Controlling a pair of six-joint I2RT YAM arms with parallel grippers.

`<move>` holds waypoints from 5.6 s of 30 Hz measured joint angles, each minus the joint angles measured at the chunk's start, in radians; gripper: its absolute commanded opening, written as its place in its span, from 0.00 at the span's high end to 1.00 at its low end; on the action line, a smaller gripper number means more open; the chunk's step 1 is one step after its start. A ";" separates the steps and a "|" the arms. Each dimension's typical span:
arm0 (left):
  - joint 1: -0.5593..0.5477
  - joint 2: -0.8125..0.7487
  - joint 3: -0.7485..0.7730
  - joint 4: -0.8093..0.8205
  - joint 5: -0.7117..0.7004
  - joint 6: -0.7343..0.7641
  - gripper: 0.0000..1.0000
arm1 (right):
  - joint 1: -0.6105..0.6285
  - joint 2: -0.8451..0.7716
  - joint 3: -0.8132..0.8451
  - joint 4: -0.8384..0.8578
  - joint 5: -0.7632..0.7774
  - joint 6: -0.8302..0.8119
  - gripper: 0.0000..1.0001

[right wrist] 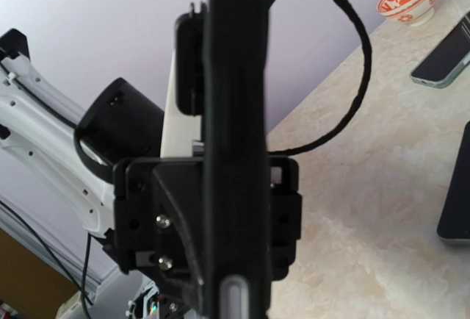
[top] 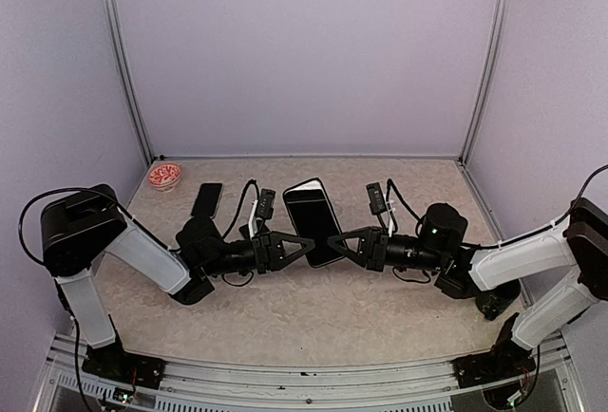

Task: Put the phone into the phone case
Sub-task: Pass from the right arm to the left, then place the phone with the phone case at the center of the board.

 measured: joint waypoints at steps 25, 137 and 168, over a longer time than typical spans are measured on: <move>0.095 -0.392 -0.043 -0.679 -0.058 0.116 1.00 | 0.005 -0.068 0.029 -0.245 0.115 -0.142 0.37; 0.868 -0.053 0.503 -2.375 -0.095 0.775 0.72 | -0.018 0.023 -0.017 -0.113 -0.061 -0.117 0.34; 0.869 -0.142 0.525 -2.284 -0.213 0.734 0.02 | -0.018 0.023 -0.013 -0.155 -0.034 -0.142 0.28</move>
